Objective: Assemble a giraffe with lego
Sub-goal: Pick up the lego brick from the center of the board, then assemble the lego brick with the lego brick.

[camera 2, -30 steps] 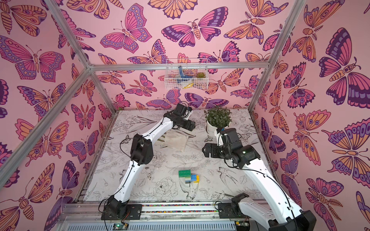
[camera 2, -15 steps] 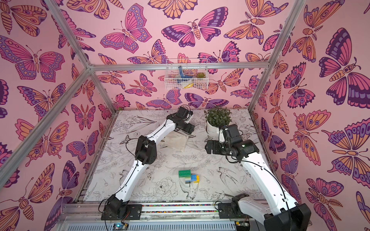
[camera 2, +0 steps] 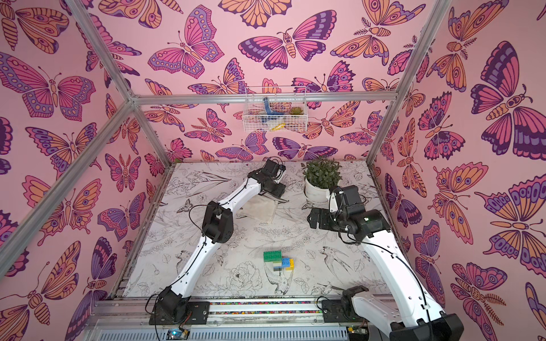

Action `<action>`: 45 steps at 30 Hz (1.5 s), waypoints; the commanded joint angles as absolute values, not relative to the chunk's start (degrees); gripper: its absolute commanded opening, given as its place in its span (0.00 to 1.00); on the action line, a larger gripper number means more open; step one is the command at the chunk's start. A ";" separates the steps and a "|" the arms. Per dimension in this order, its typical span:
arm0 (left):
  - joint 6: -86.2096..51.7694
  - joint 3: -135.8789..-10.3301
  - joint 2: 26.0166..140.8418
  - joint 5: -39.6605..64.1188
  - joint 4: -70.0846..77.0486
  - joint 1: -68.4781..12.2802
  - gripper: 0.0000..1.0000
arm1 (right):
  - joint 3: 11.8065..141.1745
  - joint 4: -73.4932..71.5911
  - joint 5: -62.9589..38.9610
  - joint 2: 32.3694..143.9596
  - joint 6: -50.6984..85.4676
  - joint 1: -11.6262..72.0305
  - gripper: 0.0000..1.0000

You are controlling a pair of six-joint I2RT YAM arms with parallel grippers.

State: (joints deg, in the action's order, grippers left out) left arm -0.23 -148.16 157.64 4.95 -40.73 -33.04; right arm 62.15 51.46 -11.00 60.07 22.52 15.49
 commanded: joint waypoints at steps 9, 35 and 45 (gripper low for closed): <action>-2.18 -147.54 158.69 7.47 -40.61 -33.72 0.23 | 62.15 54.55 -10.04 58.36 22.85 14.44 1.00; 25.70 -95.74 90.48 17.33 -59.86 -41.36 0.11 | 53.54 43.99 -32.26 51.61 6.93 16.88 0.99; 26.70 -89.21 86.09 11.58 -61.61 -54.28 0.12 | 51.87 45.29 -39.07 53.83 14.61 16.88 0.99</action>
State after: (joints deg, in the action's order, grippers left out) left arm 24.75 -90.45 87.96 13.80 -59.42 -53.17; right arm 52.62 44.73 -35.05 53.65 11.66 16.60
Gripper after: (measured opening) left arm 0.370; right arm 0.989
